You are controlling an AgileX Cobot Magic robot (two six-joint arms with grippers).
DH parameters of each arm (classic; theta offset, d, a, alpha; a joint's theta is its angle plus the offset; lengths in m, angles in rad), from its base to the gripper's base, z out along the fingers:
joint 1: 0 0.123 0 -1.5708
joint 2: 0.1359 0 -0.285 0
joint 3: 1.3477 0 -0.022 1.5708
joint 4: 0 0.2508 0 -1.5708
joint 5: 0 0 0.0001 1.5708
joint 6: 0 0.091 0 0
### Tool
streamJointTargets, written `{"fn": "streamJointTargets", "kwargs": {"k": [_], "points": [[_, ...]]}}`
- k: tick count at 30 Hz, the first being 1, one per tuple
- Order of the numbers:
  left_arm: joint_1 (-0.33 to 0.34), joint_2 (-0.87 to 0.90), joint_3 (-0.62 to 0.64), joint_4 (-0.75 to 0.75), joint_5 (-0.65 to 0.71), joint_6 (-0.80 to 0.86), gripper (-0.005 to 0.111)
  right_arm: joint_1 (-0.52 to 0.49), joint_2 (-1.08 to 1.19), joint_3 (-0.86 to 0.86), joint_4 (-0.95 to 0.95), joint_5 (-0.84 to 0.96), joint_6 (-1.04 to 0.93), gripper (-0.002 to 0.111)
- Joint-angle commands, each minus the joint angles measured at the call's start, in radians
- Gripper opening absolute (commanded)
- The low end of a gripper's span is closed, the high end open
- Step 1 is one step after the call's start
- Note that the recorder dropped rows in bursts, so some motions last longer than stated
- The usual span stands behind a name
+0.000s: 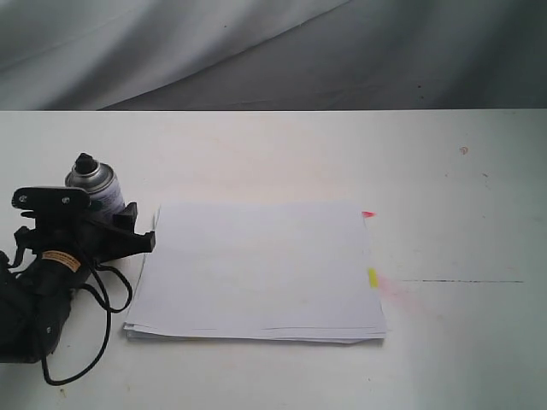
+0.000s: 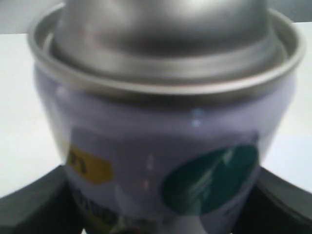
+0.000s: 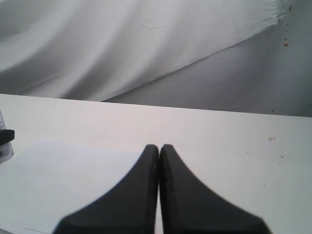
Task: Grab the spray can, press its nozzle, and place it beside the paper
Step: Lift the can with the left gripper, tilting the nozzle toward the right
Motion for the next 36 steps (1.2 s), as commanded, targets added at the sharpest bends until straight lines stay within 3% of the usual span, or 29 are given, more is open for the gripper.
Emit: {"fn": "streamJointTargets", "kwargs": {"k": [1, 6, 13, 19, 25, 30, 36], "points": [[0.002, -0.018, -0.005, 0.048, -0.038, 0.027, 0.001, 0.000, -0.005, 0.003, -0.005, -0.002, 0.002, 0.000], [0.002, -0.165, 0.026, 0.100, 0.043, 0.030, 0.000, 0.000, -0.005, 0.003, -0.005, -0.002, 0.002, 0.000], [-0.039, -0.517, 0.027, 0.040, 0.386, 0.128, 0.000, 0.000, -0.005, 0.003, -0.005, -0.002, 0.002, 0.000], [-0.194, -0.758, -0.028, -0.479, 0.606, 0.718, 0.000, 0.000, -0.005, 0.003, -0.005, -0.002, 0.002, 0.000], [-0.340, -0.801, -0.102, -0.985, 0.527, 1.280, 0.000, 0.000, -0.005, 0.003, -0.005, -0.002, 0.002, 0.000], [-0.484, -0.768, -0.116, -1.068, 0.338, 1.451, 0.000, 0.000, -0.005, 0.003, -0.005, -0.002, 0.002, 0.000], [-0.572, -0.683, -0.116, -1.068, 0.268, 1.500, 0.000, 0.000, -0.005, 0.003, -0.005, -0.002, 0.002, 0.000]]}}
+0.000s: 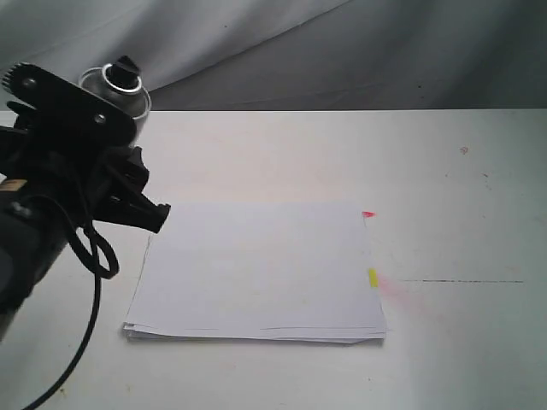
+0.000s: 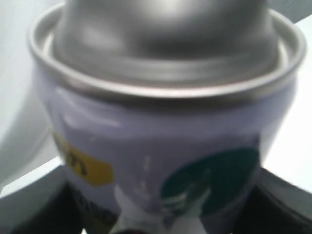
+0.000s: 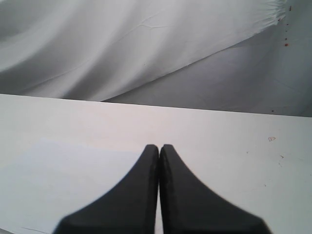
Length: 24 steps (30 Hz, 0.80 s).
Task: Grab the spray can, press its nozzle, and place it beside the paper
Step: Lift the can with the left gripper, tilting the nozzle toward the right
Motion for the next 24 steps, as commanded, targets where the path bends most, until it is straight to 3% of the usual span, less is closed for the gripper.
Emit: {"fn": "streamJointTargets", "kwargs": {"k": [1, 16, 24], "points": [[-0.052, 0.067, -0.012, 0.004, -0.063, 0.036, 0.000, 0.000, -0.005, 0.003, -0.005, -0.002, 0.002, 0.000], [-0.057, 0.287, -0.018, 0.106, -0.107, 0.025, 0.000, 0.000, -0.005, 0.003, -0.005, -0.002, 0.002, 0.000], [-0.057, 0.291, -0.018, 0.305, -0.187, 0.031, 0.000, 0.000, -0.005, 0.003, -0.005, -0.002, 0.002, 0.000]]}}
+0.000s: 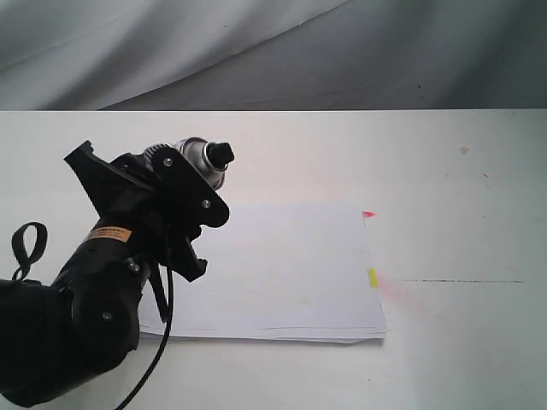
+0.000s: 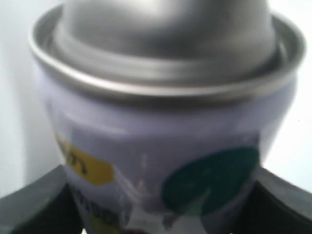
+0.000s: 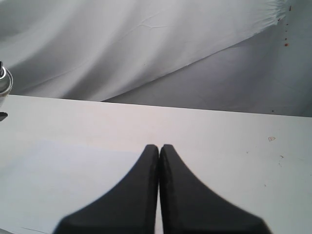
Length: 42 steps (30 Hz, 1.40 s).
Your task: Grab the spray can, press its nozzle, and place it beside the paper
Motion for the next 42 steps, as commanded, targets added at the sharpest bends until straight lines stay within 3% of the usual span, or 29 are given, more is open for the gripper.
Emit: {"fn": "streamJointTargets", "kwargs": {"k": [1, 7, 13, 21, 28, 42], "points": [[-0.003, -0.005, -0.014, 0.123, -0.119, 0.003, 0.000, 0.000, -0.005, 0.003, -0.005, -0.002, 0.002, 0.000], [-0.003, 0.019, -0.014, 0.110, -0.094, 0.042, 0.000, 0.000, -0.005, 0.003, -0.005, -0.002, 0.002, 0.000], [0.002, 0.122, -0.016, 0.084, -0.112, -0.032, 0.000, 0.000, -0.005, 0.003, -0.005, -0.002, 0.002, 0.000], [0.002, 0.258, -0.126, 0.006, -0.120, 0.001, 0.000, 0.000, -0.005, 0.003, -0.005, -0.002, 0.002, 0.000], [0.002, 0.263, -0.131, 0.003, -0.183, 0.078, 0.000, 0.000, -0.005, 0.003, -0.005, -0.002, 0.002, 0.000], [0.002, 0.263, -0.131, -0.006, -0.182, 0.087, 0.000, 0.000, -0.005, 0.003, -0.005, -0.002, 0.002, 0.000]]}}
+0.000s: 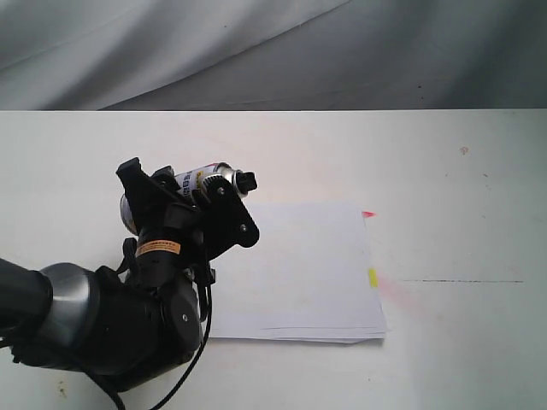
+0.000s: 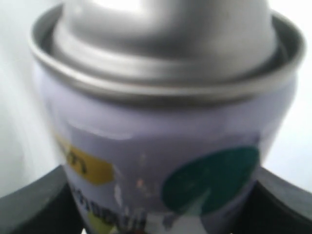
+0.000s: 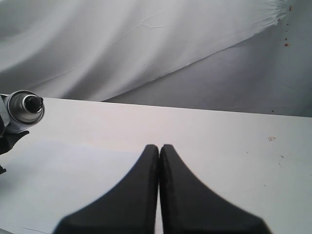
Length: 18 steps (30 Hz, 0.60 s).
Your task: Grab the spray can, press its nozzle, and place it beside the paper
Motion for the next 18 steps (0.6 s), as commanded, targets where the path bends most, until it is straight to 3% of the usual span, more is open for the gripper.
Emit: {"fn": "streamJointTargets", "kwargs": {"k": [1, 18], "points": [[0.002, -0.007, -0.011, 0.010, -0.050, 0.001, 0.000, 0.000, -0.005, 0.003, -0.005, -0.002, 0.002, 0.000], [0.002, -0.007, -0.011, 0.008, -0.050, 0.017, 0.000, 0.000, -0.005, 0.003, 0.020, -0.070, 0.001, 0.000]]}}
